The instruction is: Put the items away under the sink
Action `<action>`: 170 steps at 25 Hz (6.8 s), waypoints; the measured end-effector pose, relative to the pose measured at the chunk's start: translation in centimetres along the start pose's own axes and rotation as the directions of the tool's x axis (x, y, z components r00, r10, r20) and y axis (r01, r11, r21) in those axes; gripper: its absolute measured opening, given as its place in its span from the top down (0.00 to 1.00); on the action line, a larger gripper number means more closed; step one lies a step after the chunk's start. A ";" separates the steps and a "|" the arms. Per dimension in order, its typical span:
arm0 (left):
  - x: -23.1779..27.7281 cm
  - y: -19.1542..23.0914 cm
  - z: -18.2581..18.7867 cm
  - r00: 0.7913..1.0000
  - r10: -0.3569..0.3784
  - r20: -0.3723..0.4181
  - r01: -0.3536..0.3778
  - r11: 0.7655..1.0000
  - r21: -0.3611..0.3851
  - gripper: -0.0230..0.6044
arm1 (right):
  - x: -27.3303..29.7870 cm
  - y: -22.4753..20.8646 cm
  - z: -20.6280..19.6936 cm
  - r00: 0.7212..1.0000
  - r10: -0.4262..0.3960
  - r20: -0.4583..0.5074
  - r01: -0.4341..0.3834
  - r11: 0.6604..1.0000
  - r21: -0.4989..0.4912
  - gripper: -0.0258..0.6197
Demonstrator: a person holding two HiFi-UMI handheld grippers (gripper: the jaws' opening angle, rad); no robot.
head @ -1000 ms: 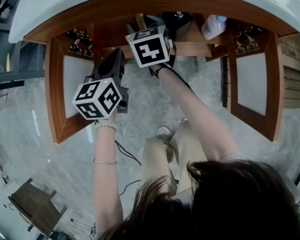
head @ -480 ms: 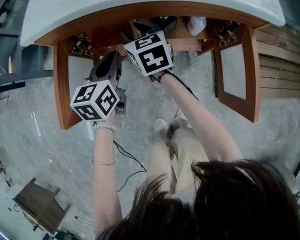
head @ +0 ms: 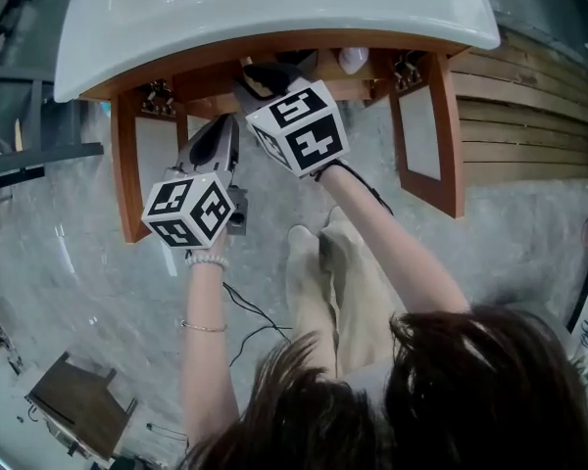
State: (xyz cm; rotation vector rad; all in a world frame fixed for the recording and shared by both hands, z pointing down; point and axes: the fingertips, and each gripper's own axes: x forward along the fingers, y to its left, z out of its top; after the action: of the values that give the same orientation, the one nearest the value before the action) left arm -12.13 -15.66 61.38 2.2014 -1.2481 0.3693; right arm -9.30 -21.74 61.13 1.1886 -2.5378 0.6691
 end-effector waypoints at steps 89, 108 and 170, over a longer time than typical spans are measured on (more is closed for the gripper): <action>-18.0 -14.1 18.8 0.906 0.004 0.422 0.008 1.000 -0.026 0.96 | -21.1 11.1 22.3 0.892 0.368 0.264 -0.379 0.925 -0.009 0.93; -14.2 -3.2 25.4 0.914 -0.037 0.403 0.041 0.999 -0.003 0.96 | -9.0 10.9 27.5 0.900 0.354 0.255 -0.368 0.930 0.006 0.93; -6.8 16.6 32.7 0.925 0.118 0.361 -0.079 0.989 -0.121 0.96 | 18.2 4.1 31.4 0.987 -0.110 0.119 0.118 0.991 -0.061 0.48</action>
State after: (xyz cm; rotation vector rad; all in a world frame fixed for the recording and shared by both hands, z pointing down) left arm -31.17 -37.35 37.71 2.1862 -1.5414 -0.0784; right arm -25.20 -47.34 40.51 1.3737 -2.5388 0.4967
